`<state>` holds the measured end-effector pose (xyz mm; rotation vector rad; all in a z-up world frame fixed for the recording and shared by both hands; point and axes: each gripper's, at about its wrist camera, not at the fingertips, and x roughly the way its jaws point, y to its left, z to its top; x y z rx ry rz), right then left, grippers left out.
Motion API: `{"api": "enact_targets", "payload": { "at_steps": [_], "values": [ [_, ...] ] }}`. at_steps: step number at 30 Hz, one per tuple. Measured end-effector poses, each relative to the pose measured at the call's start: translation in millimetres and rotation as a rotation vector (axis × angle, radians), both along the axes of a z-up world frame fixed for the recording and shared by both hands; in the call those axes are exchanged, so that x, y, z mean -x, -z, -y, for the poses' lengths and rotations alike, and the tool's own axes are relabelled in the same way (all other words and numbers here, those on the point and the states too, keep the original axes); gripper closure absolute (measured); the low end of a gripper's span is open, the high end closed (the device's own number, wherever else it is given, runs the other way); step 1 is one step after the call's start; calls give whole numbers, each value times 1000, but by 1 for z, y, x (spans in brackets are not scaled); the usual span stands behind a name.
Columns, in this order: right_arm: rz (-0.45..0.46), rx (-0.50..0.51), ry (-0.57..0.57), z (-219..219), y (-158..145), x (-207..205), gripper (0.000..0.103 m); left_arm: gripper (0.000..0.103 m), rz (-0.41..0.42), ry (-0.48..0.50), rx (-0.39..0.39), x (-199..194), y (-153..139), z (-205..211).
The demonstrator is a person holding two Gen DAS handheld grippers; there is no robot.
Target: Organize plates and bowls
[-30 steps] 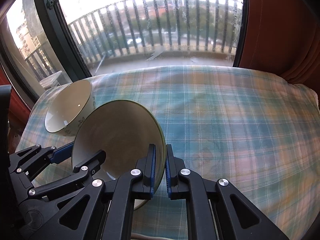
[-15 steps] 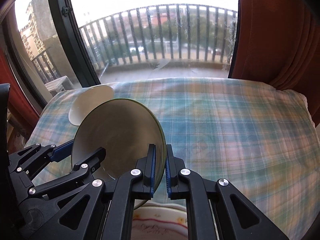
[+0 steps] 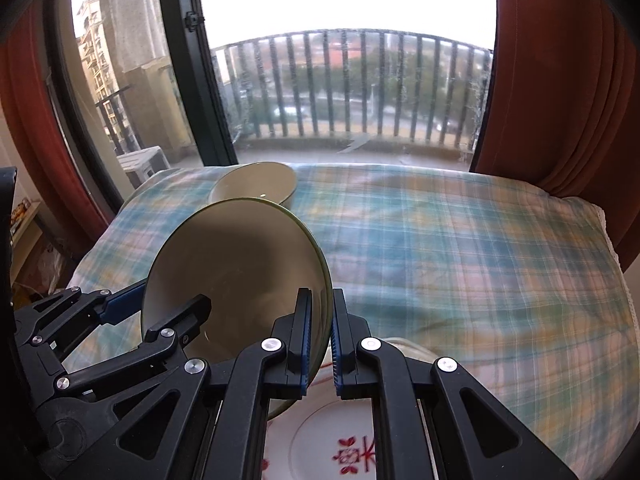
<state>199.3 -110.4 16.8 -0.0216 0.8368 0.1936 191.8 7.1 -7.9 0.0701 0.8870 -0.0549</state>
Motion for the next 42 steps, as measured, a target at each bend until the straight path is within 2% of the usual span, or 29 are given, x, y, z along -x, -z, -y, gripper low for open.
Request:
{"api": "enact_targets", "payload": {
  "at_steps": [7, 13, 17, 28, 42],
  "values": [
    [23, -9, -39, -25, -4, 32, 92, 65, 38, -30, 9, 35, -4, -24],
    [30, -25, -65, -41, 1, 55, 92, 65, 63, -51, 50, 62, -2, -45],
    [17, -29, -70, -52, 8, 65, 92, 65, 48, -54, 62, 74, 6, -57],
    [-31, -1, -97, -77, 29, 76, 92, 65, 42, -62, 78, 91, 27, -76],
    [-61, 59, -68, -89, 57, 74, 91, 65, 28, -42, 57, 85, 53, -77]
  ]
}}
